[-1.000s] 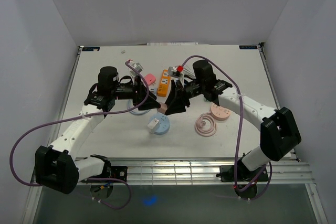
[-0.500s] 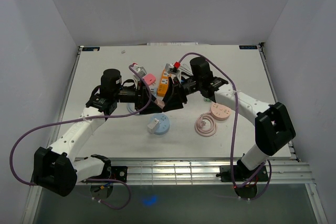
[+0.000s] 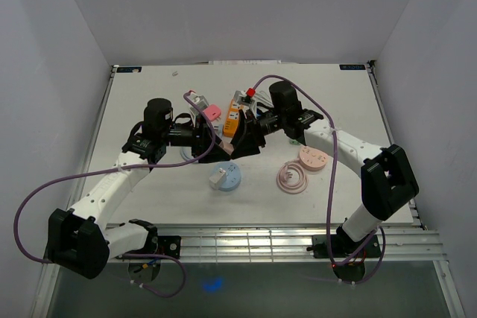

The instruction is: Insert the plug

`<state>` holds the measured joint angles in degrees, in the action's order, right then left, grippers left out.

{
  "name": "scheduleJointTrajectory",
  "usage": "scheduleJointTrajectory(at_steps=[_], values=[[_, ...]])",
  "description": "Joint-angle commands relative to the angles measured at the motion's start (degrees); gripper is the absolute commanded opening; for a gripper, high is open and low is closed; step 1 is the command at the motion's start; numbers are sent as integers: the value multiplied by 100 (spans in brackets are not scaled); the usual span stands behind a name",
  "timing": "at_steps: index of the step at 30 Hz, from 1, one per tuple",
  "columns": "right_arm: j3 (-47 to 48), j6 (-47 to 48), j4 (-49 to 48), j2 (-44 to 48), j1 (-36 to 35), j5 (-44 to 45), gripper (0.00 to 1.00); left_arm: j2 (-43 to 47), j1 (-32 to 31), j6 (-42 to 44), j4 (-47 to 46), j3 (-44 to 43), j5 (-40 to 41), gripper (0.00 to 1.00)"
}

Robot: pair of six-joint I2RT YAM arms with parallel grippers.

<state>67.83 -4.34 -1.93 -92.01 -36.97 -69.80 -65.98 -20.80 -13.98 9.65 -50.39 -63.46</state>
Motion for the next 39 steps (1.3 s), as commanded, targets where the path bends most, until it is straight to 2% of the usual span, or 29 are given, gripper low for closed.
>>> scheduleJointTrajectory(at_steps=[1,20,23,28,31,36,39], values=[[125,3,-211,34,14,-60,44,199,-21,132,90,-111,-35,85],[81,38,-176,-63,32,-60,44,331,-21,150,46,-103,-87,84],[99,47,-184,-98,32,-42,43,340,-21,176,37,-102,-157,75],[142,56,-185,-89,32,-51,43,313,-21,150,37,-76,-236,79],[143,56,-184,-89,32,-42,43,348,-21,176,46,-67,-228,74],[178,21,-202,-107,32,-16,43,322,-30,193,37,-58,-281,58],[195,12,-211,-107,41,-34,44,305,-38,194,28,-50,-211,53]])
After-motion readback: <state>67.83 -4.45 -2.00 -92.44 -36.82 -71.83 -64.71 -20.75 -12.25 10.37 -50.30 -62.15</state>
